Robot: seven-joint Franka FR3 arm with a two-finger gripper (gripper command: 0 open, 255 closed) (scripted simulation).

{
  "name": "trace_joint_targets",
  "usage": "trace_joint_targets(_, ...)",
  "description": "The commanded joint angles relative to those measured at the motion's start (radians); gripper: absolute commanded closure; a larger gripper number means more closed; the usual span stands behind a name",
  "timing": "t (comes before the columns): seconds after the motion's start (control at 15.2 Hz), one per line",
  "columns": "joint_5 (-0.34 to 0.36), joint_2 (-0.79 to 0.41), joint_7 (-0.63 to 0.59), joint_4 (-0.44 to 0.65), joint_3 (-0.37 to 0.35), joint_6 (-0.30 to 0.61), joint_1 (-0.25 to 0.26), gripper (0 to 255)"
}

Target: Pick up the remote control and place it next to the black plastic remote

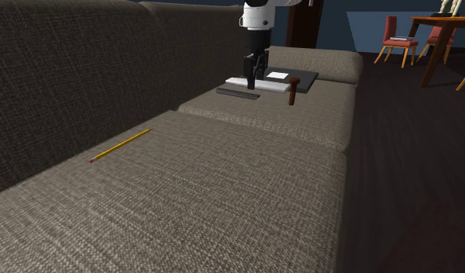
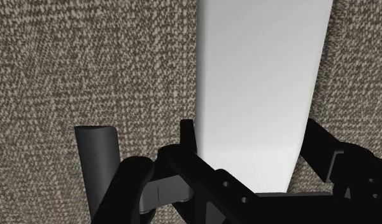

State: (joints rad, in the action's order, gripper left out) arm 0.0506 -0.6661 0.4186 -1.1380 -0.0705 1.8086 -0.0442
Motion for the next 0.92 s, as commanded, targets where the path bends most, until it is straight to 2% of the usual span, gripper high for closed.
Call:
trace_joint_targets(0.0,-0.001,-0.082,0.034,0.145,0.007,-0.063,-0.021,255)
trace_joint_targets(0.07,-0.002,-0.123,0.05,0.216,0.01,-0.092,-0.031,255)
trace_joint_targets(0.86,0.0,-0.126,0.047,0.06,0.011,0.067,-0.035,255)
